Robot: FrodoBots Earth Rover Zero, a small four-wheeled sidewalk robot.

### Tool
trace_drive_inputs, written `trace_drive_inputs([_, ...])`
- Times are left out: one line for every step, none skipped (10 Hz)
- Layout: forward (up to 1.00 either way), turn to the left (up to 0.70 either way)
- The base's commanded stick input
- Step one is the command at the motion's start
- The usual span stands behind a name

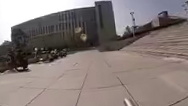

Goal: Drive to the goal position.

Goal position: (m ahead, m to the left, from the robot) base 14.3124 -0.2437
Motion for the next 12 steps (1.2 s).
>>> trace_drive_inputs([1.0, 0.0])
trace_drive_inputs([1.0, 0.0])
trace_drive_inputs([1.0, 0.0])
trace_drive_inputs([1.0, 0.0])
trace_drive_inputs([1.0, 0.0])
trace_drive_inputs([1.0, 0.0])
trace_drive_inputs([1.0, 0.0])
trace_drive_inputs([1.0, 0.0])
trace_drive_inputs([1.0, 0.0])
trace_drive_inputs([1.0, 0.0])
trace_drive_inputs([1.0, 0.0])
trace_drive_inputs([1.0, 0.0])
